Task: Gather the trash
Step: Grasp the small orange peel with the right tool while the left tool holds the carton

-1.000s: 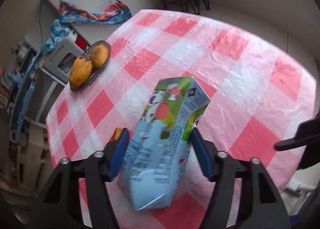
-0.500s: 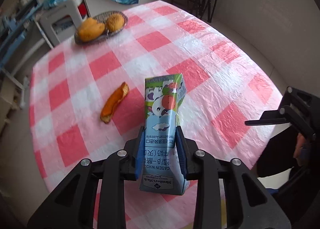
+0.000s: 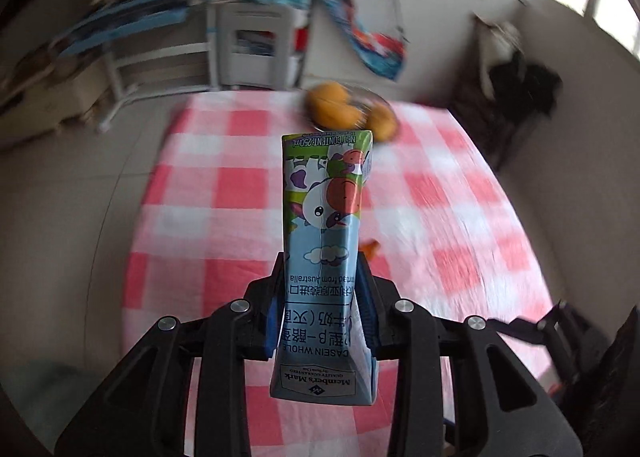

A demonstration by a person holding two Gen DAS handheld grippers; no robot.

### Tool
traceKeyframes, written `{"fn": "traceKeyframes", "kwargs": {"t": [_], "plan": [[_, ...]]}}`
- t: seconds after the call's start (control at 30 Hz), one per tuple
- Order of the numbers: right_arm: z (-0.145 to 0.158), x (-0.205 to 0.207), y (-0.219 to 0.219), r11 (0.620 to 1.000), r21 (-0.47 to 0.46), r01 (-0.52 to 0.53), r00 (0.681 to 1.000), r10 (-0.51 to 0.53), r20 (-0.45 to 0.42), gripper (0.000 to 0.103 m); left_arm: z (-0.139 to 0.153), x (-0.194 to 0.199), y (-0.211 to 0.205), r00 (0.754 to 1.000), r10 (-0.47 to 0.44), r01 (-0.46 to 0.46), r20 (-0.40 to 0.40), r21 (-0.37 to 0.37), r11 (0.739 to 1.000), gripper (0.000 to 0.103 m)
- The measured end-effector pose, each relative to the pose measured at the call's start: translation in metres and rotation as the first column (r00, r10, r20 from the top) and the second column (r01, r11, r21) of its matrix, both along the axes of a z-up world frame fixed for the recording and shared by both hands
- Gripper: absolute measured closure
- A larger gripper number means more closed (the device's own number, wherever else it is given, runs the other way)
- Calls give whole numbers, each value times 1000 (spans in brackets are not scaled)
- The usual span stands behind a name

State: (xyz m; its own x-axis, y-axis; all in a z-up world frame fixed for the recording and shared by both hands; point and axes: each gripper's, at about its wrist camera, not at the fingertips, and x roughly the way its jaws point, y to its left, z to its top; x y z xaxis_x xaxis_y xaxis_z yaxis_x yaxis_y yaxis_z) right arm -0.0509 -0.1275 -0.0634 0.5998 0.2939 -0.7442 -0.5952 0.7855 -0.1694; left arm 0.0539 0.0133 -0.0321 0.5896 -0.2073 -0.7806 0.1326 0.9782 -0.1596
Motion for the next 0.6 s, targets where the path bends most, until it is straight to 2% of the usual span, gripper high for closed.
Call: {"fn": "traceKeyframes", "kwargs": {"t": [0.13, 0.27, 0.43, 0.6], "plan": [[2, 28, 18, 999, 38, 10, 1000, -10, 12, 26, 6, 2, 22, 995, 104, -102, 15, -72, 992, 71], [0, 54, 29, 999, 39, -24, 1000, 24, 15, 26, 3, 9, 37, 991, 131, -132, -17, -145, 981, 71], [-6, 78, 40, 985, -16, -169, 985, 169, 10, 26, 3, 16, 49, 989, 148, -148, -12, -140, 979, 71], [-23, 103, 38, 980, -25, -200, 979, 198, -49, 26, 4, 27, 53, 989, 147, -147, -9, -144, 979, 71]]}}
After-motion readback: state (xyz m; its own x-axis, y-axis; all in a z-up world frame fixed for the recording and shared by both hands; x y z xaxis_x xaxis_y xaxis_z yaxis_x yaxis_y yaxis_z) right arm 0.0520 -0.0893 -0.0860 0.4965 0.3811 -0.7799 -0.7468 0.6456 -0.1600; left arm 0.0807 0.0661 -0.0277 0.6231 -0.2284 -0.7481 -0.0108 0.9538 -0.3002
